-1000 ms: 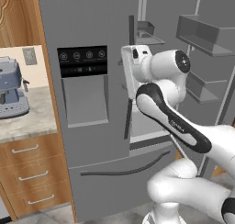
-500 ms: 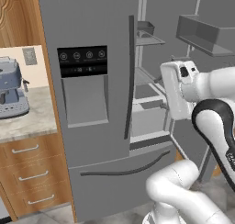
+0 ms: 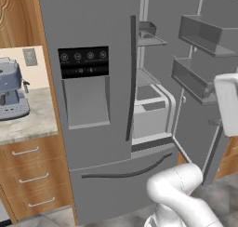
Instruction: Place the tupperware on the top shelf of the fridge. Make space for the tupperware among the existing items by rearranging them on the shelves if needed. Close the fridge door when finished.
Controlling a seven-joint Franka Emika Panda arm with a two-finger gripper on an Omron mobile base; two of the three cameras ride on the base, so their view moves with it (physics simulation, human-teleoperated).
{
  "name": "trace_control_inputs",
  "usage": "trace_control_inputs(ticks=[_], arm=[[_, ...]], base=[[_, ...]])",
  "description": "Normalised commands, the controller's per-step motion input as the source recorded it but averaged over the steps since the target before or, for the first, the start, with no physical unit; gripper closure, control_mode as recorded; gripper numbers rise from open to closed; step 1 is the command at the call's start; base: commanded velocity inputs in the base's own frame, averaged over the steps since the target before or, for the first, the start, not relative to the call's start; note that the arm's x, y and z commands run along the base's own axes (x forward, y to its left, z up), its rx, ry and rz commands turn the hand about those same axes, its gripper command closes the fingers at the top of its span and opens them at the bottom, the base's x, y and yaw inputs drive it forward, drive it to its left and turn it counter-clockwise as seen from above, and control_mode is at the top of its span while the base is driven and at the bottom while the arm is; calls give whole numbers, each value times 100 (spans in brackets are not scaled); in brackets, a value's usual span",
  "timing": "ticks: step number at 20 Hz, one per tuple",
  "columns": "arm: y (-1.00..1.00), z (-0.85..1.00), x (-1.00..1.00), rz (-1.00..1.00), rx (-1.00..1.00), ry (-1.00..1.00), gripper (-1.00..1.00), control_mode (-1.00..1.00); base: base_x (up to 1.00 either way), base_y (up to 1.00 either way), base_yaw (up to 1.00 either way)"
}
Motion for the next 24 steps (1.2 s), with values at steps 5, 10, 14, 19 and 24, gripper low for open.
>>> trace_control_inputs(ticks=[5,10,14,19,24], arm=[[-100,-44,-9,1,4,0,-100,-100],[-100,-52,0,-4,6,0,-100,-100],[-100,-36,1,0,17,0,-100,-100],[-100,-25,8,0,25,0,-100,-100],[-99,-30,42,0,20,0,-100,-100]], base=[[0,0,0],[0,0,0],[0,0,0],[0,0,0],[0,0,0]])
